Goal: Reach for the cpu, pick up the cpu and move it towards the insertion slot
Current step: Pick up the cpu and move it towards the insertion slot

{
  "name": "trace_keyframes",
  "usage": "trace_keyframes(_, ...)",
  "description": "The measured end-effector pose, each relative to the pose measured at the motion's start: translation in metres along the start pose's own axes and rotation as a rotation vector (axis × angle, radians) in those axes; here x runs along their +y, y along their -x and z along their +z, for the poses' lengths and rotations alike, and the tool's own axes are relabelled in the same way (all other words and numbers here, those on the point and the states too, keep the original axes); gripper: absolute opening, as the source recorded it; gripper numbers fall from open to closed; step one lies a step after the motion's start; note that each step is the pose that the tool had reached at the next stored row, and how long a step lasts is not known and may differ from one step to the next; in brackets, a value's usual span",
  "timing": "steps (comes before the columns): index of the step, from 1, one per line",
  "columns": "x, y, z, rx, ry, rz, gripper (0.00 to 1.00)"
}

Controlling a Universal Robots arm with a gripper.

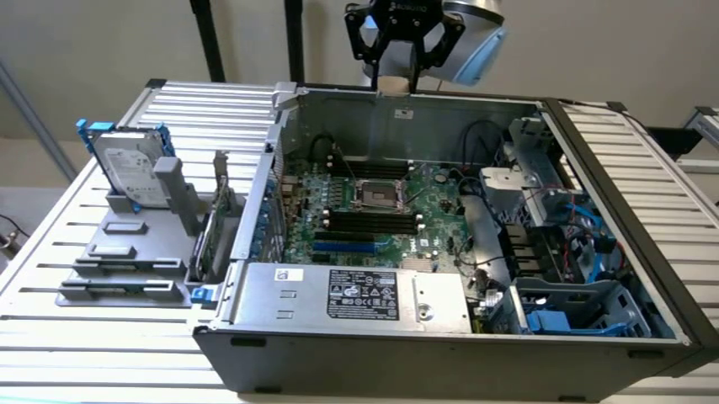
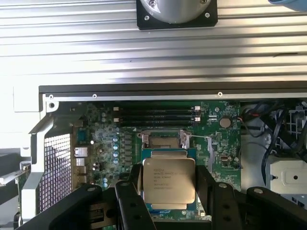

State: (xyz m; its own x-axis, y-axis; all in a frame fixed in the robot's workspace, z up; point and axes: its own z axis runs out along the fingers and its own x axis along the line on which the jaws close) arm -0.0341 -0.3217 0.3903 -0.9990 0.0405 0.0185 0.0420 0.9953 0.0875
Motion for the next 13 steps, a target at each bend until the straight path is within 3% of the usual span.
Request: trace_keyframes(13, 0.0, 0.0, 0.0, 0.0, 0.0, 0.0, 0.55)
